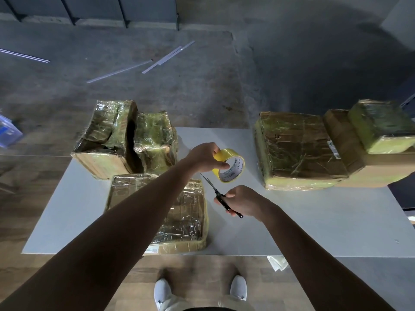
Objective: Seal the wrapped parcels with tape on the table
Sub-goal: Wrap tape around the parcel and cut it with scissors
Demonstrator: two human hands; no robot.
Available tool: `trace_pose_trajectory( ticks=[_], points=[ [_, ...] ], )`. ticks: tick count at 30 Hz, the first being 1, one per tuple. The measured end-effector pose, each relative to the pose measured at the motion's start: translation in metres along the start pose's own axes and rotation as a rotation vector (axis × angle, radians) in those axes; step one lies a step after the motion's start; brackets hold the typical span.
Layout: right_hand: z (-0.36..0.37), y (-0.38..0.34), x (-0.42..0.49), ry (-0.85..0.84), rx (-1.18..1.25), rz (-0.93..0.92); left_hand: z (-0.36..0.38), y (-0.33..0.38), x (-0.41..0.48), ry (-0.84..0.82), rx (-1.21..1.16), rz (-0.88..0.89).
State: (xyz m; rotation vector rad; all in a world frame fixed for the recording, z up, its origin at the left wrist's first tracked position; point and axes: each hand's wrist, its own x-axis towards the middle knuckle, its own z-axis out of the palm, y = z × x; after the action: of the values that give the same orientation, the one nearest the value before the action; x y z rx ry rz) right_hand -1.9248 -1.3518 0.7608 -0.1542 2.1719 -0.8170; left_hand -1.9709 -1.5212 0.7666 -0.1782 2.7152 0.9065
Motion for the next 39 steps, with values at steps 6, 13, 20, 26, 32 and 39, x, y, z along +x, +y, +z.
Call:
trace_pose_trajectory(
  ticks=[6,13,20,26,32,39],
  points=[
    [-0.002,0.006,-0.002,-0.013,0.068,-0.008,0.002,-0.002,0.001,0.001,-0.017,-0.017],
    [-0.003,0.01,-0.001,0.003,-0.024,-0.035,0.008,-0.004,0.0,0.039,-0.06,-0.034],
    [-0.004,0.012,0.0,-0.002,-0.058,-0.045,0.012,-0.005,-0.002,0.055,-0.114,-0.041],
    [-0.004,0.012,0.003,0.043,-0.071,-0.017,0.011,-0.003,0.002,0.067,-0.111,-0.033],
    [-0.009,0.015,0.005,0.053,-0.095,-0.025,0.012,-0.001,0.002,0.089,-0.113,-0.025],
    [-0.015,0.021,0.004,0.011,-0.151,-0.022,0.021,0.001,0.002,0.153,-0.158,-0.038]
  ],
)
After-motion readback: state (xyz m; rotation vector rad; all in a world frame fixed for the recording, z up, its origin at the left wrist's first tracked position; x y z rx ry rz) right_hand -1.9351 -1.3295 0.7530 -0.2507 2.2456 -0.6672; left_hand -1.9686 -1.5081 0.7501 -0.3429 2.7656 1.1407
